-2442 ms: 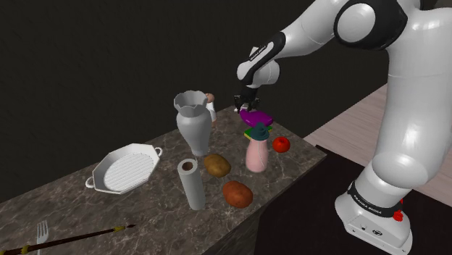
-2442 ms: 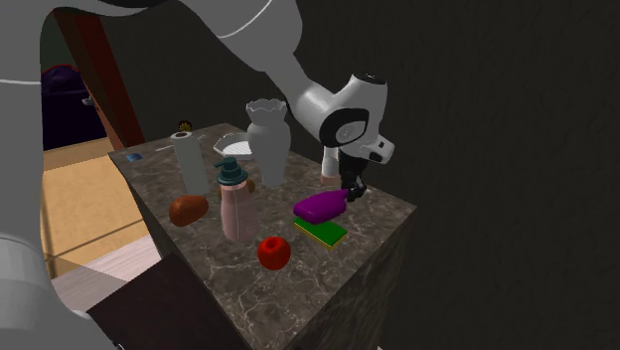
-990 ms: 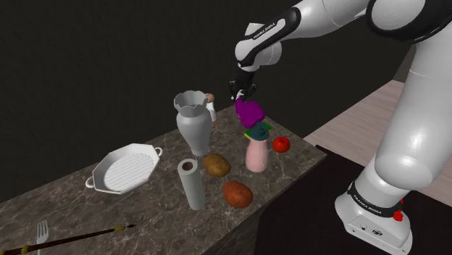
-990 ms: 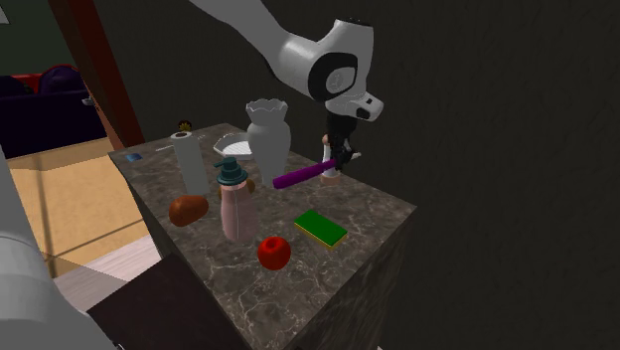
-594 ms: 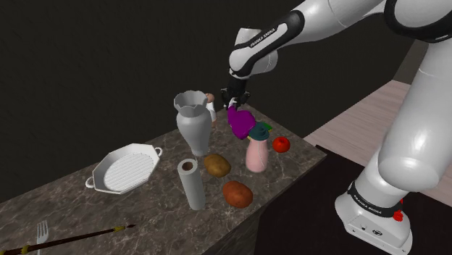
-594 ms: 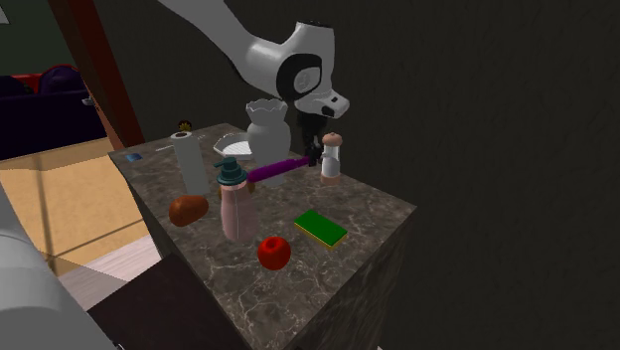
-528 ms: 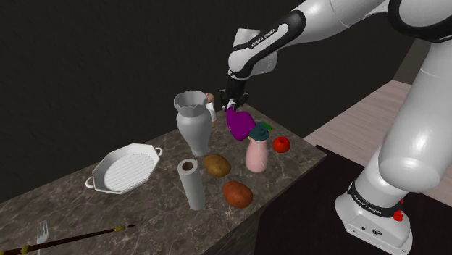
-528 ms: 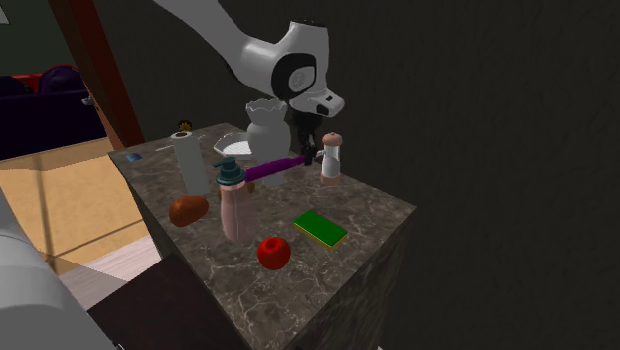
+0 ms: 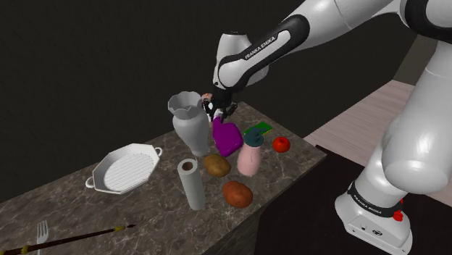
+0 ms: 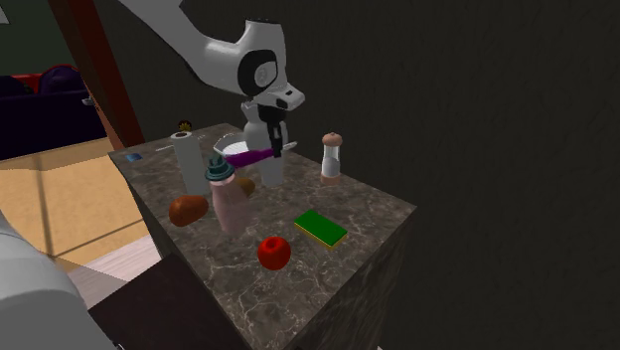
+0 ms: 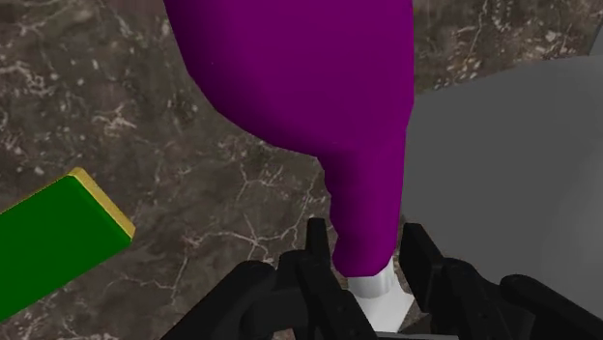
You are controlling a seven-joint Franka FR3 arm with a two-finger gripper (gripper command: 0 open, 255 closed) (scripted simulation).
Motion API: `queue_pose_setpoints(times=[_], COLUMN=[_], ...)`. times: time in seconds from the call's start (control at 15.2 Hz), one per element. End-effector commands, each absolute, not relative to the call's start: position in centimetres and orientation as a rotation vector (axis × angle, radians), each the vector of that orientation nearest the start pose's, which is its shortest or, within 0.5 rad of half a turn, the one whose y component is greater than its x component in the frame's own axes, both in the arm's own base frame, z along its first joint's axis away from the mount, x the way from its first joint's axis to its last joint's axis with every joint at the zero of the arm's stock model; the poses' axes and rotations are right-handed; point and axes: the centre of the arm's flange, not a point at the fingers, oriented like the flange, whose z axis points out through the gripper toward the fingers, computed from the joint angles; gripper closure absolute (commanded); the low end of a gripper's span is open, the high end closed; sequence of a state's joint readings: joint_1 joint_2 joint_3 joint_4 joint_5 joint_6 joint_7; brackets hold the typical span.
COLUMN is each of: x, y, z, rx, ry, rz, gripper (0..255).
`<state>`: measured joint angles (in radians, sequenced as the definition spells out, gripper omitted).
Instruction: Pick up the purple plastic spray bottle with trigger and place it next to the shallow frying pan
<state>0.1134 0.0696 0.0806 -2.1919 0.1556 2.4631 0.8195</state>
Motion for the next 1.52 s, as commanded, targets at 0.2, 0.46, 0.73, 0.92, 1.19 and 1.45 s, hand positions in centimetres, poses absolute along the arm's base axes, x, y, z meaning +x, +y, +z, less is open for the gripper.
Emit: queue_pose_setpoints(times=[0.2,0.46,0.73,0.92,1.19,1.45], x=[53.5,52.4,51.3,50.5,49.4,48.3], y=[17.5,22.6,27.8,31.7,36.8,42.0], z=[37.2,37.2,37.2,37.2,37.2,37.2], rx=[-2.748,-2.748,-2.748,-2.748,-2.748,-2.748], ry=[1.059,1.059,1.059,1.059,1.059,1.059], rz=[-0.161,-0.161,-0.161,-0.161,-0.161,-0.161], gripper=[255,255,255,255,255,255])
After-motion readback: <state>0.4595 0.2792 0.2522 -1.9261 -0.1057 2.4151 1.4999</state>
